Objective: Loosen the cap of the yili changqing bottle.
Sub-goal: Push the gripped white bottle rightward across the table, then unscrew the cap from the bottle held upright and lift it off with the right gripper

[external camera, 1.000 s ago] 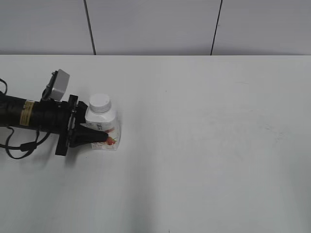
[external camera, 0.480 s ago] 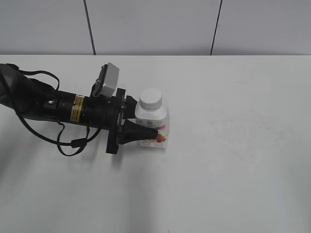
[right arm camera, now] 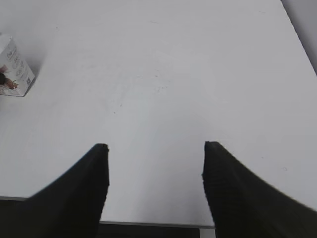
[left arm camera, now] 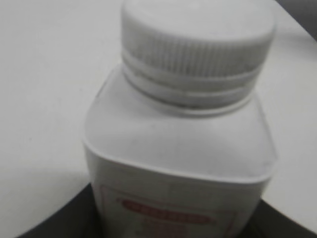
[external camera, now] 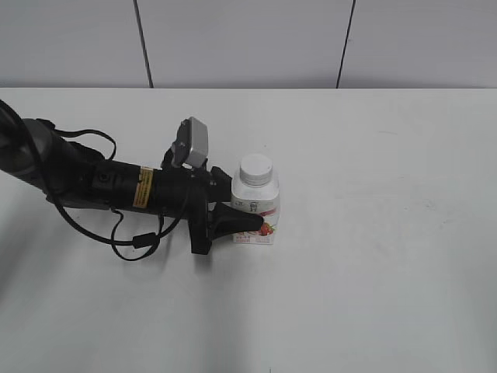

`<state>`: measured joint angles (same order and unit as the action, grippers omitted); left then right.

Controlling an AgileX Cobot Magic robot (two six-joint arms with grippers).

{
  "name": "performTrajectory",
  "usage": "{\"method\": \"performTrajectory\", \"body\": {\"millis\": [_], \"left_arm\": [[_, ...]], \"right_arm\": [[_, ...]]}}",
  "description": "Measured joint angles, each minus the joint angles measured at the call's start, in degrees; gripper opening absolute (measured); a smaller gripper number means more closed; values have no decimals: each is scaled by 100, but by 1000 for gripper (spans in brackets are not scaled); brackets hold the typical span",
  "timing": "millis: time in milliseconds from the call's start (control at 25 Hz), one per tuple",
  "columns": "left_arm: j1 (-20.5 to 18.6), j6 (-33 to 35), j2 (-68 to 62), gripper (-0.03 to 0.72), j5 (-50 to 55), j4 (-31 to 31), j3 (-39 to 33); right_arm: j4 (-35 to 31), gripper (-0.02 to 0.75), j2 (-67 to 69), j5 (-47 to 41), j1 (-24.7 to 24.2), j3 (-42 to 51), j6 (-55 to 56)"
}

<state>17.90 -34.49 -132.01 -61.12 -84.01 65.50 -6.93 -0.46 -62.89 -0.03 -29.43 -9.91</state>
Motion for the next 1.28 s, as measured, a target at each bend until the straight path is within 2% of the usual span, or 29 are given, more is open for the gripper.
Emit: {"method": "performTrajectory", "body": {"millis": [1280], "left_arm": [[0, -24, -17, 361, -7, 117, 0]], "right_arm": [[147, 480, 0, 0, 0, 0, -21]]}}
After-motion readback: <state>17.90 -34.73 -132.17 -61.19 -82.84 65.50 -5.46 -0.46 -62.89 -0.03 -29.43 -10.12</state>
